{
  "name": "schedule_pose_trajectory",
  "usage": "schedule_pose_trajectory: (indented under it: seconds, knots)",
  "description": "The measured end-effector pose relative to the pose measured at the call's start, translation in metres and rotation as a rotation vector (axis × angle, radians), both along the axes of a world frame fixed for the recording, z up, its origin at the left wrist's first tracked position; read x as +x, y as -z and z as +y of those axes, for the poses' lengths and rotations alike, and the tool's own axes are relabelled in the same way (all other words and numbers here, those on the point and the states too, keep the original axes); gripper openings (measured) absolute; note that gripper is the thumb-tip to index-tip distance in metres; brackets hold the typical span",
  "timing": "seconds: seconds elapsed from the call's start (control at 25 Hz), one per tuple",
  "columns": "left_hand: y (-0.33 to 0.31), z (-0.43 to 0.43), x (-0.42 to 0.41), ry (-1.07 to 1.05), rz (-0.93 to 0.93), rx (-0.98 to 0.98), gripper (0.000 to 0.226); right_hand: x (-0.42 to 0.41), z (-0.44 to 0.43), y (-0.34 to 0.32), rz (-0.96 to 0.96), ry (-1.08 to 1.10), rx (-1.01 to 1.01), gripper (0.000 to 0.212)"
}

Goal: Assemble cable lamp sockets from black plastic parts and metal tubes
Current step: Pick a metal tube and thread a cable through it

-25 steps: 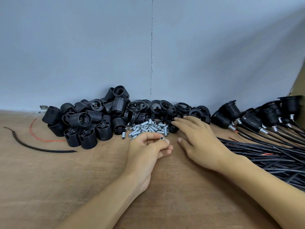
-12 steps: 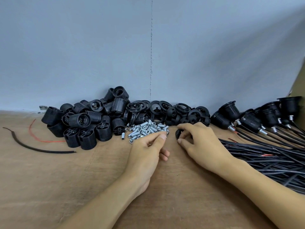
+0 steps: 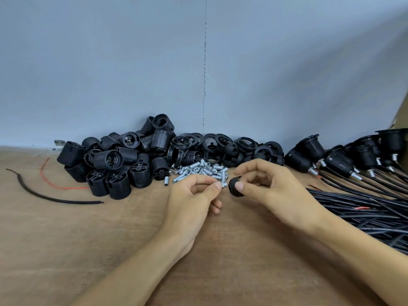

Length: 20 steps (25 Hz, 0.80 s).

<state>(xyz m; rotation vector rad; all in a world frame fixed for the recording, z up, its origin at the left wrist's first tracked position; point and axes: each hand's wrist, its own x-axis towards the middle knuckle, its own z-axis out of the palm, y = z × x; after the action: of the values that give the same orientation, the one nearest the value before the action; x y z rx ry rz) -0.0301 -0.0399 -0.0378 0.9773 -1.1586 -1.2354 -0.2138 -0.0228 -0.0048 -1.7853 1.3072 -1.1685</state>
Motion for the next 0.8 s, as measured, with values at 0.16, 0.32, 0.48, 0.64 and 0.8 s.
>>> schedule_pose_trajectory:
  seconds: [0.16, 0.32, 0.48, 0.64, 0.8]
  knots:
    - [-0.0009, 0.0051, -0.0008, 0.022, -0.001, -0.043, 0.008, -0.0028, 0.0000, 0.0009, -0.379, -0.045, 0.132, 0.024]
    - [-0.0041, 0.0076, -0.0010, 0.007, 0.017, -0.050, 0.007, -0.0002, 0.0005, 0.0034, -0.469, -0.070, 0.180, 0.032]
    - [-0.0044, 0.0092, -0.0003, 0.007, 0.013, -0.054, 0.005, 0.0009, 0.0017, 0.0042, -0.450, -0.077, 0.180, 0.034]
    - [-0.0038, 0.0096, 0.0006, 0.015, -0.008, -0.049, 0.006, 0.0023, 0.0039, 0.0036, -0.386, -0.075, 0.157, 0.023]
    - [-0.0045, 0.0097, 0.0016, 0.044, -0.008, -0.052, 0.012, 0.0030, 0.0053, 0.0036, -0.489, -0.061, 0.185, 0.031]
